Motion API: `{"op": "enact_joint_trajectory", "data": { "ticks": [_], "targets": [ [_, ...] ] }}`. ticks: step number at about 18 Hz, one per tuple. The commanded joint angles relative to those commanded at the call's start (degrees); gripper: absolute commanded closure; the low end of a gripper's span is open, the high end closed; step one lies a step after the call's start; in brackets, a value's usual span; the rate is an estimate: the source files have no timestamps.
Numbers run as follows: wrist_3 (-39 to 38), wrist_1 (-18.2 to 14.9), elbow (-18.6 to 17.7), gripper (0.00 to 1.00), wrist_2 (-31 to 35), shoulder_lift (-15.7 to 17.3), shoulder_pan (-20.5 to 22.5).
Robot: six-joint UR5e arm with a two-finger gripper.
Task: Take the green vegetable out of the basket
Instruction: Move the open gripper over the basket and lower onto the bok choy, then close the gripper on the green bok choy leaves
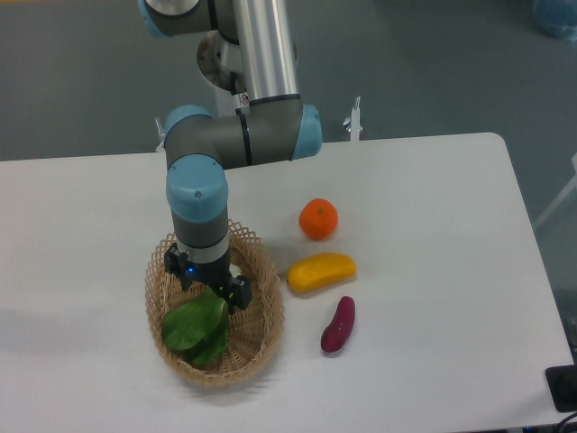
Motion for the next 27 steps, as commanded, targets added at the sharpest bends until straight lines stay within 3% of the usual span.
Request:
{"op": "enact_joint_trajectory", "data": {
  "ticks": [12,16,20,25,27],
  "targets": [
    [-0.53,0.35,-0.09,0.00,2.55,-0.97,-1.41],
    [-0.62,2.55,-0.53,0.13,5.01,-1.49,-1.93],
    [-0.62,2.73,-0.70,0.38,4.92,-1.23,-2.02],
    [-0.18,2.73,-0.53,0.58,4.75,-0.71,-1.93],
    [0.00,2.73,-0.53,0.60,4.75,-0.62,-1.93]
  ]
}}
